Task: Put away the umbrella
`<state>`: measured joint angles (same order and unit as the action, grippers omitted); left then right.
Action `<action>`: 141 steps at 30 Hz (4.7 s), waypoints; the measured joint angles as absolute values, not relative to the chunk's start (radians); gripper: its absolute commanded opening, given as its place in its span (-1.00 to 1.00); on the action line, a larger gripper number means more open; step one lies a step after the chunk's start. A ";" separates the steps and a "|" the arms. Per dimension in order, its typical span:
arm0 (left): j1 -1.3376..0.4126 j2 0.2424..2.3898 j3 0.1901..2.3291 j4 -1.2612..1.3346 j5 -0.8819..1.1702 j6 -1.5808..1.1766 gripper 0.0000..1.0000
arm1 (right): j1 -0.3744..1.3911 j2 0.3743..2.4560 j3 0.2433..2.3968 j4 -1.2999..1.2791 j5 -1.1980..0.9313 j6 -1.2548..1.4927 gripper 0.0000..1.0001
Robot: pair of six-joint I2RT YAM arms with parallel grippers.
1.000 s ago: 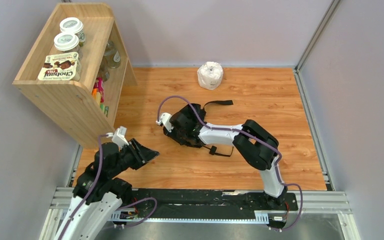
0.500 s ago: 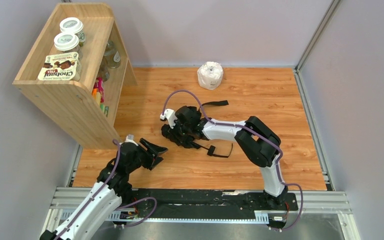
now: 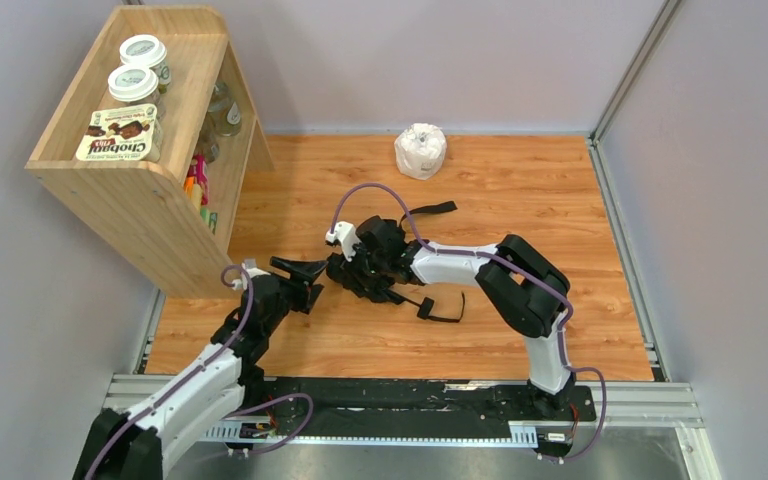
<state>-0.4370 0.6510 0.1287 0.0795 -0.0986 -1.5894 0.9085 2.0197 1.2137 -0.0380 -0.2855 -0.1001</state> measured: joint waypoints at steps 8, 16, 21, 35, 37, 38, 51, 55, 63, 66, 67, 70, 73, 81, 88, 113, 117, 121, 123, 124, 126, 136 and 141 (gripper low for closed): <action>-0.437 0.950 0.130 0.419 -0.062 -1.495 0.54 | 0.908 2.008 1.214 -0.045 -0.286 -0.101 -1.00; -0.433 1.104 0.221 0.448 -0.007 -1.452 0.55 | 0.909 2.001 1.212 -0.058 -0.281 -0.101 -1.00; -0.427 1.240 0.250 0.528 0.017 -1.451 0.55 | 0.910 1.997 1.213 -0.075 -0.261 -0.101 -1.00; -0.425 1.436 0.310 0.658 0.061 -1.368 -0.52 | 0.932 1.978 1.218 -0.133 -0.124 -0.113 -1.00; -0.425 1.449 0.329 0.651 0.070 -1.360 -0.69 | 0.934 1.971 1.217 -0.133 -0.104 -0.109 -1.00; -0.425 1.459 0.340 0.645 0.076 -1.357 -0.81 | 0.934 1.969 1.216 -0.134 -0.096 -0.107 -1.00; -0.423 1.576 0.516 0.500 0.181 -1.281 -0.99 | 0.825 1.958 1.221 -0.179 -0.270 -0.055 -1.00; -0.424 1.587 0.535 0.509 0.194 -1.245 -0.31 | 0.752 1.983 1.217 -0.163 -0.455 -0.010 -1.00; -0.425 1.395 0.433 0.458 0.199 -1.093 0.45 | 0.685 2.024 1.159 -0.061 -0.776 0.070 -1.00; -0.421 1.299 0.423 0.402 0.196 -1.081 0.47 | 0.675 2.030 1.157 -0.049 -0.806 0.086 -1.00; -0.419 1.275 0.422 0.388 0.193 -1.084 0.47 | 0.673 2.031 1.156 -0.044 -0.811 0.091 -1.00; -0.416 1.215 0.409 0.366 0.196 -1.118 0.47 | 0.671 2.032 1.153 -0.036 -0.814 0.099 -1.00; -0.415 1.205 0.371 0.378 0.221 -1.183 0.48 | 0.670 2.032 1.154 -0.036 -0.814 0.102 -1.00; -0.420 1.298 0.332 0.407 0.244 -1.321 0.50 | 0.670 2.032 1.160 -0.046 -0.814 0.104 -1.00; -0.434 1.403 0.300 0.616 0.242 -1.367 0.50 | 0.670 2.032 1.166 -0.056 -0.813 0.104 -1.00; -0.463 2.028 0.246 1.539 0.247 -1.406 -0.75 | 0.647 2.028 1.214 -0.185 -0.754 0.132 -0.36; -0.472 2.035 0.242 1.541 0.249 -1.419 -0.83 | 0.648 2.000 1.200 -0.187 -0.710 0.161 0.03; -0.478 2.053 0.234 1.540 0.234 -1.427 -0.84 | 0.659 1.964 1.201 -0.237 -0.653 0.183 0.38; -0.478 2.070 0.234 1.539 0.227 -1.430 -0.84 | 0.673 1.938 1.209 -0.280 -0.619 0.179 0.43; -0.478 2.080 0.233 1.538 0.221 -1.430 -0.84 | 0.681 1.925 1.215 -0.311 -0.598 0.173 0.45; -0.478 2.086 0.232 1.539 0.218 -1.444 -0.84 | 0.693 1.898 1.221 -0.373 -0.562 0.160 0.48; -0.490 2.029 0.227 1.483 0.195 -1.429 -0.84 | 0.727 1.867 1.208 -0.421 -0.472 0.173 0.25; -0.489 1.959 0.208 1.411 0.177 -1.412 -0.64 | 0.722 1.875 1.132 -0.292 -0.463 0.237 -0.51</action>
